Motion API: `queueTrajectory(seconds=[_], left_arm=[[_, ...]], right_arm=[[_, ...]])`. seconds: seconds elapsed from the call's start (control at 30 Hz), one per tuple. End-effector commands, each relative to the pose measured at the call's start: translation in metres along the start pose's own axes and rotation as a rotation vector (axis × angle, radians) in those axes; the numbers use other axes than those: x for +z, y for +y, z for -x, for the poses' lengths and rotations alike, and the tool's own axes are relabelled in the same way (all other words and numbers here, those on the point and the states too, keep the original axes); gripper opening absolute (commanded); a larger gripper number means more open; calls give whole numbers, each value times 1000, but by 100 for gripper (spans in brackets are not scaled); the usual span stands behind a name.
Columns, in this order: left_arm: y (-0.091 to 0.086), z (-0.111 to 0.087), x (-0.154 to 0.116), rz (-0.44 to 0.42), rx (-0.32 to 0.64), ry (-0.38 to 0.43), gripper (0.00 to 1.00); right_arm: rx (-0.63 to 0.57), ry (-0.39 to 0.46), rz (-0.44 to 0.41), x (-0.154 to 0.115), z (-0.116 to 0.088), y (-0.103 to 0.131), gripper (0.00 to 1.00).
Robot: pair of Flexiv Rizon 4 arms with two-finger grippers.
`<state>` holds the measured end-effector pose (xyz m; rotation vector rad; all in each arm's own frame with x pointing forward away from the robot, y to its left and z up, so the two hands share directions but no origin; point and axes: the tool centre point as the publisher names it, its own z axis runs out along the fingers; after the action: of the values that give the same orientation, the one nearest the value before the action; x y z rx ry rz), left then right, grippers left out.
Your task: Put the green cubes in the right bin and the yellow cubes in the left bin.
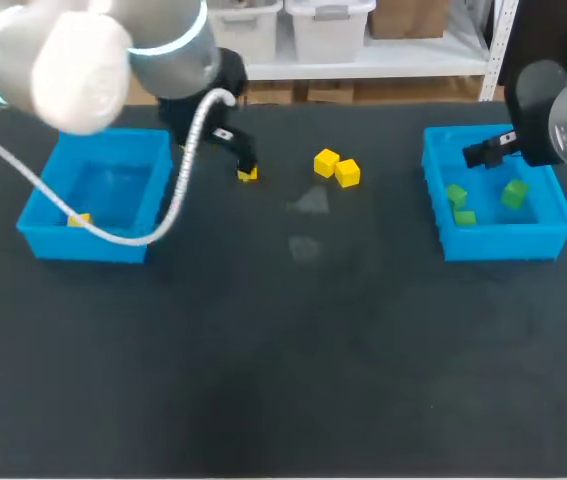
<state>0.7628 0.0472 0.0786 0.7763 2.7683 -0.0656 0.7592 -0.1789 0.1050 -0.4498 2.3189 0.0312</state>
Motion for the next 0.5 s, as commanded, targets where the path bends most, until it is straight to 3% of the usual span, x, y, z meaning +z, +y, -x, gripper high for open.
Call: queueTrajectory(seconds=[0.03, 0.23, 0.43, 0.47, 0.5], left_arm=[[-10, 30, 35, 14, 3, 128, 100], [-20, 36, 54, 39, -27, 142, 100], [-19, 39, 69, 26, -61, 160, 100], [-18, 40, 71, 41, -55, 124, 100], [-19, 41, 69, 72, -38, 142, 100]], right_arm=[[1, -8, -1, 1, -1, 0, 100], [1, -8, -1, 1, -1, 0, 100], [1, -8, -1, 1, -1, 0, 100], [1, -8, -1, 1, -1, 0, 100], [1, -8, -1, 1, -1, 0, 100]])
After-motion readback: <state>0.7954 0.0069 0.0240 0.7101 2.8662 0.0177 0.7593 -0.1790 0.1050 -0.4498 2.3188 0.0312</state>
